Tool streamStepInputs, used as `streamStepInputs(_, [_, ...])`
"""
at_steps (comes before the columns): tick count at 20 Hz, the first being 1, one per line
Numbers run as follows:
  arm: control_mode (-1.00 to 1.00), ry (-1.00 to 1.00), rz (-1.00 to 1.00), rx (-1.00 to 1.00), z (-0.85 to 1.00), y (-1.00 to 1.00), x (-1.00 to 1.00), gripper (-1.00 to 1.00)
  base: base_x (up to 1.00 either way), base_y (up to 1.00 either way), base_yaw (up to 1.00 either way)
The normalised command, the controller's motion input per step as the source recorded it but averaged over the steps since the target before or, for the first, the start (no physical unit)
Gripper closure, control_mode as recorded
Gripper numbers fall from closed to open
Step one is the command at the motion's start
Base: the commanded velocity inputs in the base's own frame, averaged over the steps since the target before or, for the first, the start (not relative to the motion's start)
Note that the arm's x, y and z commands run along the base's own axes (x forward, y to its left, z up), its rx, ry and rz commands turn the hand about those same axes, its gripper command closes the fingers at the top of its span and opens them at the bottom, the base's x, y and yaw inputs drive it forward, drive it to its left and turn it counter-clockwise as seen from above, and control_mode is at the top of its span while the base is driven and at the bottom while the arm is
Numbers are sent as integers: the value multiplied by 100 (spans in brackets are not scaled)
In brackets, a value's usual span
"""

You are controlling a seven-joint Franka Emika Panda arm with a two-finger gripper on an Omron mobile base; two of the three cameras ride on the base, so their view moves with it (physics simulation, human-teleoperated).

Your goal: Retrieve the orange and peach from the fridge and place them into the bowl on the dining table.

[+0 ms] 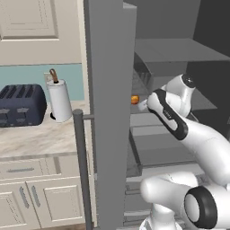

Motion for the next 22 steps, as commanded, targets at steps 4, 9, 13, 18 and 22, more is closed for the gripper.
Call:
streamStepInputs(4, [-100,0,0,0,-1,6,24,-100,0,0,0])
streamStepInputs(9, [-100,0,0,0,-2,7,21,-100,0,0,0])
streamStepInputs(13, [-100,0,0,0,-2,8,22,-100,0,0,0])
streamStepInputs(18, [-100,0,0,0,-2,5,19,-100,0,0,0])
streamStepInputs(22, [-100,0,0,0,0,0,17,-100,0,0,0])
